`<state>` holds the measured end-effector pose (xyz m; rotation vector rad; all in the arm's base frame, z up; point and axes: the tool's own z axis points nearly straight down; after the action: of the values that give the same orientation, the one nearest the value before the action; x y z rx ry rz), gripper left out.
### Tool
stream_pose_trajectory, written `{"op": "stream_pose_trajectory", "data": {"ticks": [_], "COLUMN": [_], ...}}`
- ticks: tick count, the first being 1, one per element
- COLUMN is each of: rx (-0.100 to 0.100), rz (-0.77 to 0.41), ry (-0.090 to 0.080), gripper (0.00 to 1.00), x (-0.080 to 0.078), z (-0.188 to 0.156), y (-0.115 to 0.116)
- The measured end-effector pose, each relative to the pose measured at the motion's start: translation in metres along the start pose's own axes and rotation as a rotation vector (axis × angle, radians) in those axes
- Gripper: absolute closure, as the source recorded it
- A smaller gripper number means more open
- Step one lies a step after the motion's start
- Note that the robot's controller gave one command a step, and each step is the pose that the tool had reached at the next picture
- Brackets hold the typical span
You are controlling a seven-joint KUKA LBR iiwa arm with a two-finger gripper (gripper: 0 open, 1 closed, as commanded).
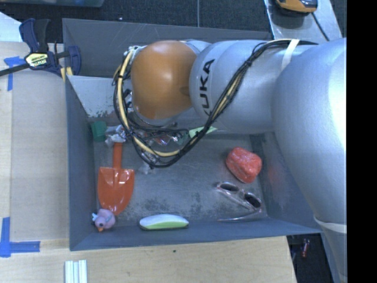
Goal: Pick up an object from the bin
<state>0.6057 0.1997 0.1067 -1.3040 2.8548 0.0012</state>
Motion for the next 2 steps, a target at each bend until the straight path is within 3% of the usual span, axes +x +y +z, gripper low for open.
{"op": "stream_pose_trajectory", "data": {"ticks": [1,2], "rx": [0.008,0.004], "rz": [-0.081,-0.348], "ry": [-0.009,-0.009], "gripper": [0.0,1.0], "x": [-0.018,-0.025], "z": [0.038,0.036], "y": [-0.013,-0.002]}}
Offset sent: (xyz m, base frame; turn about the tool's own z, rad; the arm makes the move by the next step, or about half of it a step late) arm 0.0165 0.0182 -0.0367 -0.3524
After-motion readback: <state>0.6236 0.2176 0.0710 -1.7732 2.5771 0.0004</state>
